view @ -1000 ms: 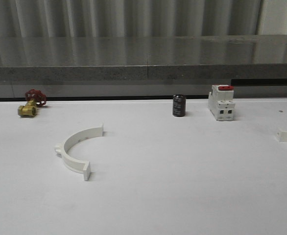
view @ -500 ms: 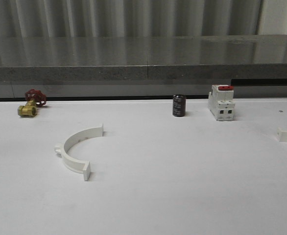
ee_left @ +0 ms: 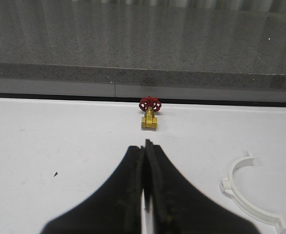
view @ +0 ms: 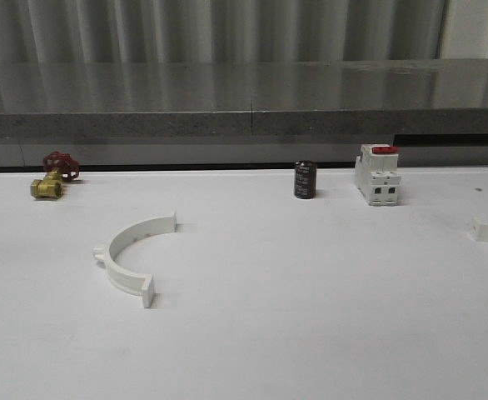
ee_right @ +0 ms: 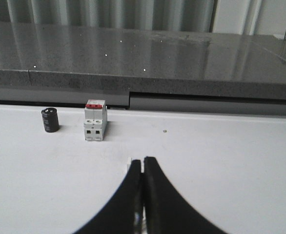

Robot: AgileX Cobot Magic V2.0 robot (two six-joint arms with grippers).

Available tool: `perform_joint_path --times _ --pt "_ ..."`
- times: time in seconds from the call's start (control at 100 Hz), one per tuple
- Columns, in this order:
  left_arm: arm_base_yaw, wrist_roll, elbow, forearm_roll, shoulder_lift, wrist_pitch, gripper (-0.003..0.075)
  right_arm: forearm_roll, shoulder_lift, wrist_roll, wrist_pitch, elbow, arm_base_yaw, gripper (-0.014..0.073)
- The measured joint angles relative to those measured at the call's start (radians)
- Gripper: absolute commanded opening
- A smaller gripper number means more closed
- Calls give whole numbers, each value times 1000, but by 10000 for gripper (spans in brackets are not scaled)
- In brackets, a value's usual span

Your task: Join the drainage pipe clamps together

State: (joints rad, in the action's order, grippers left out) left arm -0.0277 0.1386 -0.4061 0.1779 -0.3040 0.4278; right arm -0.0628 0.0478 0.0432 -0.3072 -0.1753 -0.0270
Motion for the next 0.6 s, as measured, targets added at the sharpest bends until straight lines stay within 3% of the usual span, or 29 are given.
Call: perform_joint_path --times 0.44,0.51,0.6 --pt "0 0 0 0 0 0 -21 0 473 0 -433 -383 0 -53" --pt "0 0 0 0 0 0 -21 6 556 0 -486 -438 0 2" --pt "0 2 0 0 0 0 -21 31 645 0 -537 -502 0 160"
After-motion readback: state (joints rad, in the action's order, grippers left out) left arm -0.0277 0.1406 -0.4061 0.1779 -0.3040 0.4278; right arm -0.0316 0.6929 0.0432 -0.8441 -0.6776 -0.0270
